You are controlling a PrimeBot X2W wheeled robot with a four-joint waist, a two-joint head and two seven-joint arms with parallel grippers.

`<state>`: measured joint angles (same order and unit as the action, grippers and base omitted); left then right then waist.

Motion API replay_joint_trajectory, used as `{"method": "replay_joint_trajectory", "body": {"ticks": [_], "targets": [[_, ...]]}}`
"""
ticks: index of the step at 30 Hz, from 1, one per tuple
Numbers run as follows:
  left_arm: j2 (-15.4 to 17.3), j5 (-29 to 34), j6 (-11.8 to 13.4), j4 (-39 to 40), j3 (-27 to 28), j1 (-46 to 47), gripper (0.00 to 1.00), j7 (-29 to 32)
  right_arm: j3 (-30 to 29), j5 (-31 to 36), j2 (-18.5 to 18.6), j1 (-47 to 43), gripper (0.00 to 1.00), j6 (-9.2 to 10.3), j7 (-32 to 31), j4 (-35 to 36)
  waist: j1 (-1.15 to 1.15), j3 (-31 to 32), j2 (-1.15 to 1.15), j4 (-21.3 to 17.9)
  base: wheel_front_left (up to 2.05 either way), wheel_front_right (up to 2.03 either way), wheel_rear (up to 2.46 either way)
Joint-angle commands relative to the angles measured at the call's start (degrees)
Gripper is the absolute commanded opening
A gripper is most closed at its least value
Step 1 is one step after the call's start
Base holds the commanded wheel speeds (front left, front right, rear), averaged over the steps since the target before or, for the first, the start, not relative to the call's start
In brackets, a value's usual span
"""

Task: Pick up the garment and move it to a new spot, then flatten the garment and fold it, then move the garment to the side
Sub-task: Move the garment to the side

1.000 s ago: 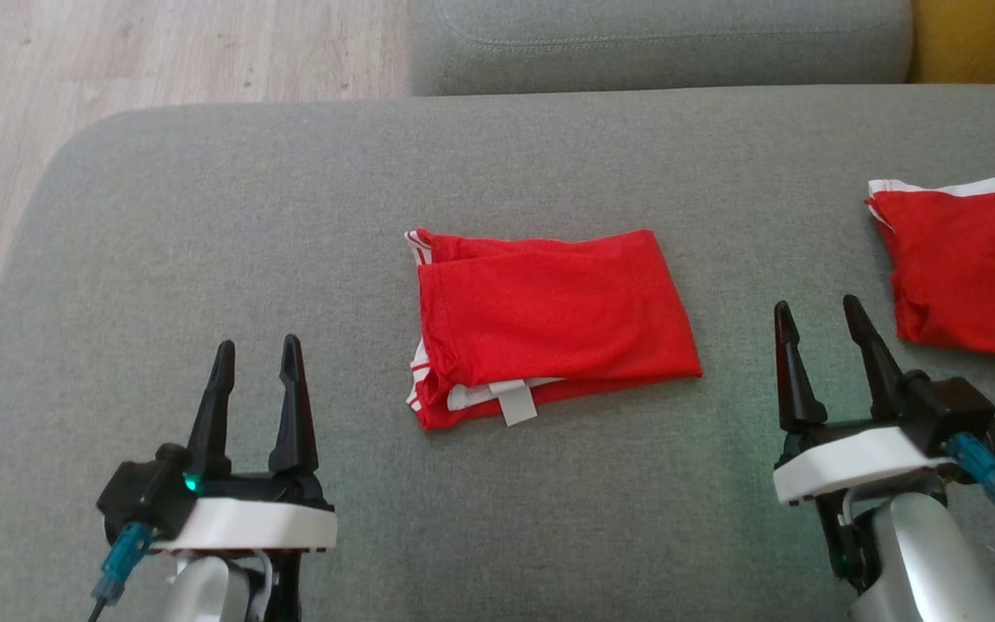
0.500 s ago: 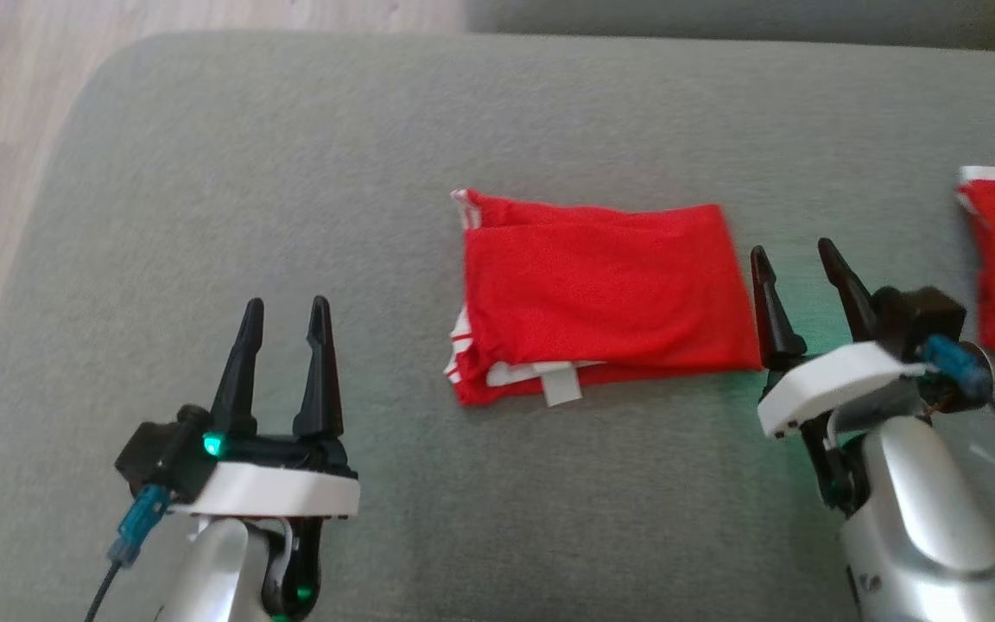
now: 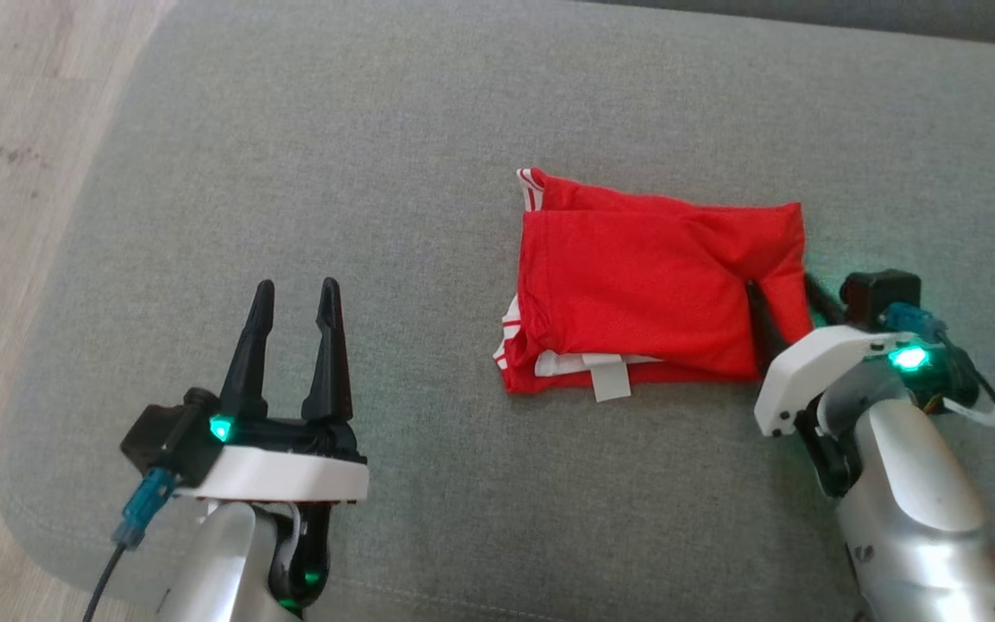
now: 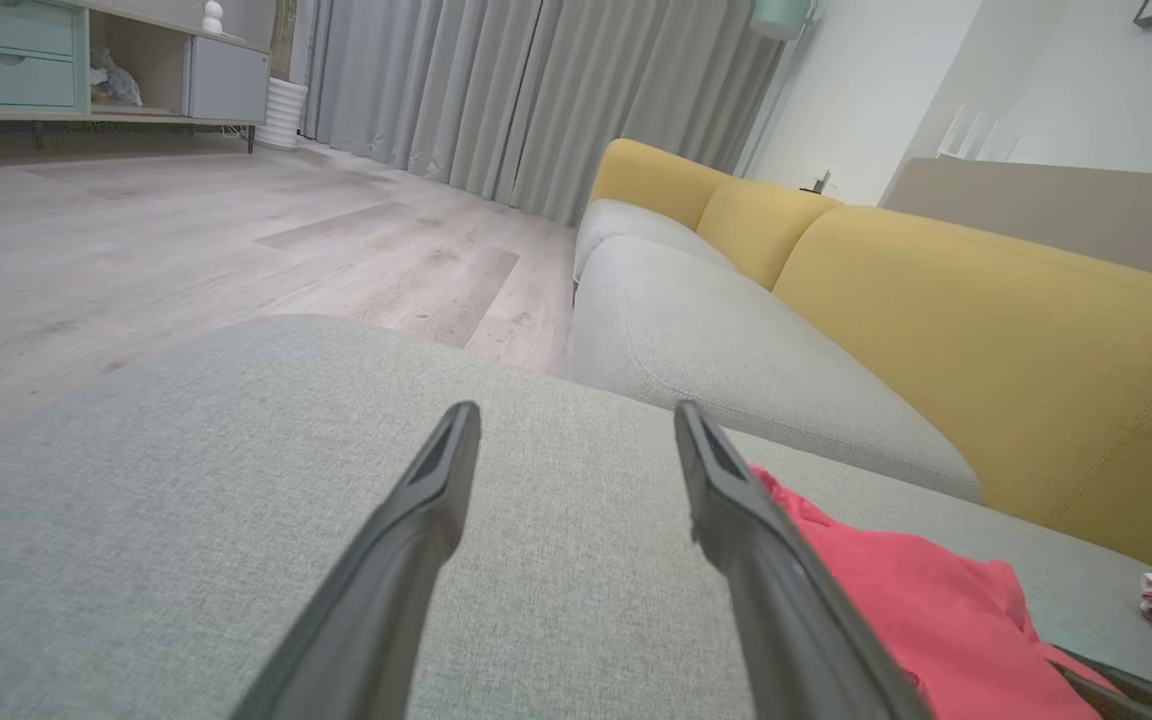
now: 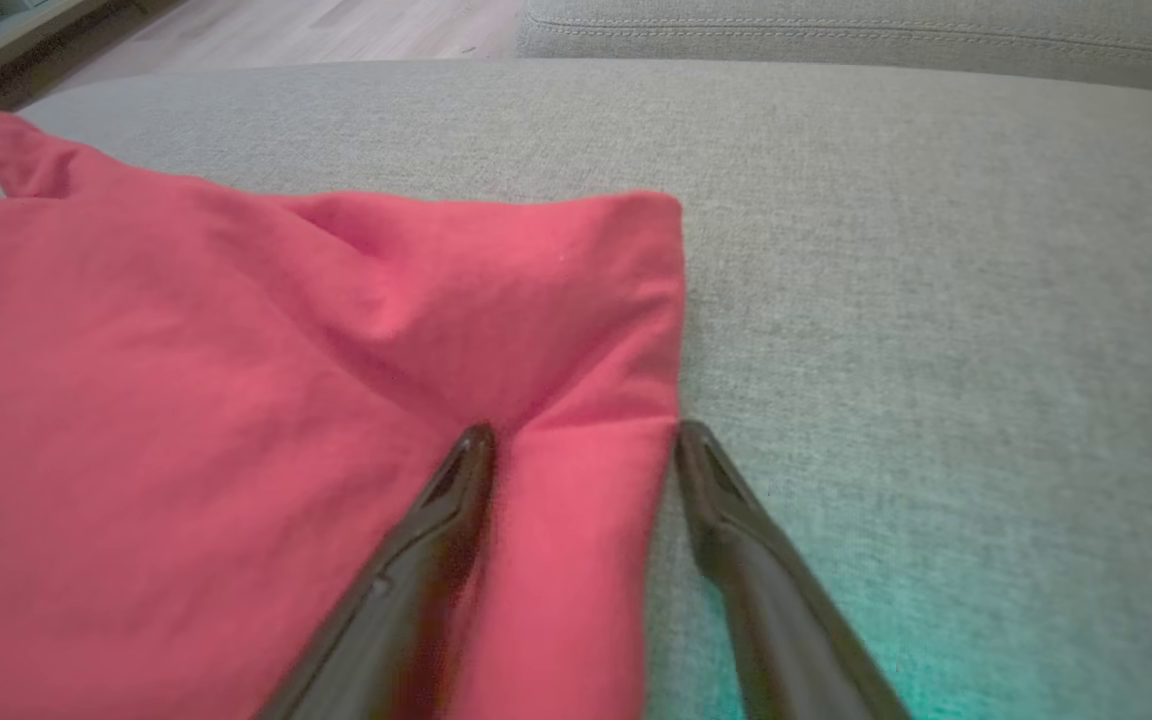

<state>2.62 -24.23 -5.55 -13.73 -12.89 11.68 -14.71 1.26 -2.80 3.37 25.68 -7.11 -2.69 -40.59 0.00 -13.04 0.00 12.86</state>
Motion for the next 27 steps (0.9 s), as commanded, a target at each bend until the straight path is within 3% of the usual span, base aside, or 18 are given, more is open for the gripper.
{"method": "replay_joint_trajectory", "body": {"ticks": [1,9,15,20,27], "targets": [[0.3,0.1,0.1,2.1,2.0,2.2,1.0,-0.3,1.7,0.7,-0.5,-0.4,0.0,-0.37,-0.5,-0.1,0.0,0.5,0.0,-0.1,0.0,0.0,0.0],[0.3,1.1,0.2,2.7,1.4,0.9,1.0,-0.3,1.8,5.0,-0.5,0.8,0.0,-0.37,3.7,2.3,0.0,3.5,0.0,-3.8,0.0,0.0,0.0],[0.3,1.7,0.4,3.1,0.4,0.0,1.0,-0.3,2.5,12.8,-0.5,-0.1,0.0,-0.37,3.7,8.2,0.0,5.0,0.0,-8.1,0.0,0.0,0.0],[0.3,2.5,0.6,3.6,-0.2,-0.3,1.0,-0.3,1.5,17.9,5.8,1.1,0.0,-0.37,0.0,14.7,0.0,4.2,0.0,-11.7,0.0,0.0,0.0],[0.3,3.0,-0.1,3.7,-0.2,1.3,1.0,-0.3,-0.9,16.9,18.6,4.2,0.0,-0.37,-4.3,15.7,0.0,0.4,0.0,-13.1,0.0,0.0,0.0]]}}
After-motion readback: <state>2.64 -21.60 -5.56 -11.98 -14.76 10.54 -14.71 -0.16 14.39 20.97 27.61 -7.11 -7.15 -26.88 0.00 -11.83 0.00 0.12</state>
